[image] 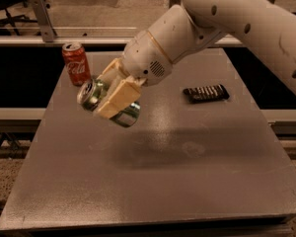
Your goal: Place green can upright
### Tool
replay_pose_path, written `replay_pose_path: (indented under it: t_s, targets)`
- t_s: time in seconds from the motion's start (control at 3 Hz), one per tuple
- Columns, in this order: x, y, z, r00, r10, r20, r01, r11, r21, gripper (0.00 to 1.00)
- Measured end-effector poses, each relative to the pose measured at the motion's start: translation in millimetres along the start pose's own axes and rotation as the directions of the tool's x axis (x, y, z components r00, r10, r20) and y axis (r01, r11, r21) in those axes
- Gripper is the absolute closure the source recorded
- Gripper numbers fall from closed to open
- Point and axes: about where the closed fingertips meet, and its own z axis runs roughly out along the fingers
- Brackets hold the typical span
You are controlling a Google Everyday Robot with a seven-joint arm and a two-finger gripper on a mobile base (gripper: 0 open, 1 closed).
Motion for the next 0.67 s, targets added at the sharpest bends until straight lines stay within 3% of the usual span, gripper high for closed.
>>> replay_pose_path:
  t_s: [0.33, 0.67]
  targets:
    - [12.4, 2.9, 1.0, 0.988, 0.066, 0.137, -0.076, 0.9949, 0.067, 1.00]
    - [21.6, 2.6, 2.7, 0.971, 0.084, 0.222, -0.108, 0.9894, 0.097, 1.00]
